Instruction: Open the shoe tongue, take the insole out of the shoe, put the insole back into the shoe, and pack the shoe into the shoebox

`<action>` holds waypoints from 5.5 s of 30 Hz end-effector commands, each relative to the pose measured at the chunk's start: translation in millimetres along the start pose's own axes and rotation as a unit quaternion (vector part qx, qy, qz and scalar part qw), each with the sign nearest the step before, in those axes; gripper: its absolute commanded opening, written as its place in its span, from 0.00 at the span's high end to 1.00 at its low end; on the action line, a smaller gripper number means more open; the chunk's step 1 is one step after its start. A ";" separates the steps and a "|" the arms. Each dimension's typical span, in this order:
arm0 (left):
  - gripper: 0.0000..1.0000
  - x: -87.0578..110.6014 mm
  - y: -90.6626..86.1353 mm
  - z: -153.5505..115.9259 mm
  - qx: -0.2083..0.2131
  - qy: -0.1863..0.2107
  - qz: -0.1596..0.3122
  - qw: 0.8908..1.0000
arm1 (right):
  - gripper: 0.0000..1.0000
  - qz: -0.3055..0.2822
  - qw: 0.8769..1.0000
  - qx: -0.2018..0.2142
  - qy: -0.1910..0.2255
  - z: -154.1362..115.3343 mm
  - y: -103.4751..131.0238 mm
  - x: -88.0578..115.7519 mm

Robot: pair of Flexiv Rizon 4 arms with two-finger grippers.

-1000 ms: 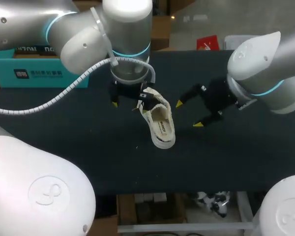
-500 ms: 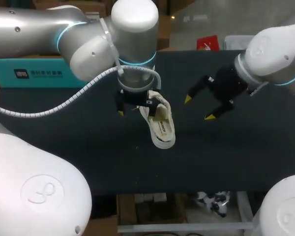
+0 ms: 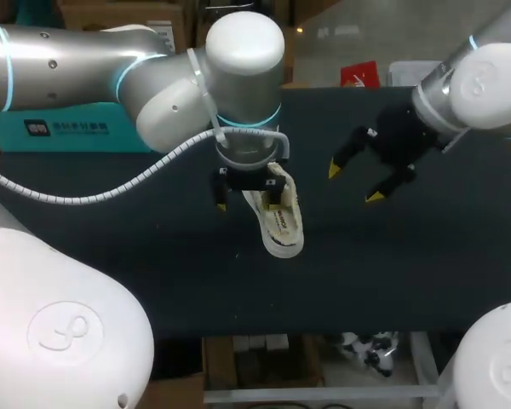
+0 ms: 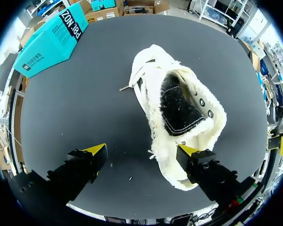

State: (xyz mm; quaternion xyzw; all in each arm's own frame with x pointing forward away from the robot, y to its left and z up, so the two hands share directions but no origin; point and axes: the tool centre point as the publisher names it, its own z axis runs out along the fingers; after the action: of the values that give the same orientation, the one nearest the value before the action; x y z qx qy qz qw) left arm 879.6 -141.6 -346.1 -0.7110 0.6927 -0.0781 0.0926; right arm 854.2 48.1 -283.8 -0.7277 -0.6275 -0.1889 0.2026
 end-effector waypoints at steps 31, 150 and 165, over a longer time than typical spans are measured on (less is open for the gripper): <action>1.00 22.9 -25.8 19.4 -0.017 0.028 -0.073 0.997 | 0.00 -0.120 0.991 0.028 -0.058 -36.0 2.8 -8.7; 1.00 -331.7 -297.2 -147.9 0.331 -0.231 0.542 0.737 | 0.00 -0.585 0.754 0.148 -0.257 -90.1 27.7 -18.5; 1.00 -383.4 -372.3 -102.5 0.322 -0.211 0.571 0.725 | 0.00 -0.585 0.754 0.148 -0.257 -90.1 27.7 -18.5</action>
State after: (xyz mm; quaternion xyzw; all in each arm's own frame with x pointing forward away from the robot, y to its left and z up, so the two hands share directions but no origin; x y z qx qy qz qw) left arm 1173.7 240.8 -136.2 -0.1374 0.8611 -0.0256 0.4889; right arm 877.3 -19.1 -219.6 -0.1998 -0.9796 0.0182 -0.0116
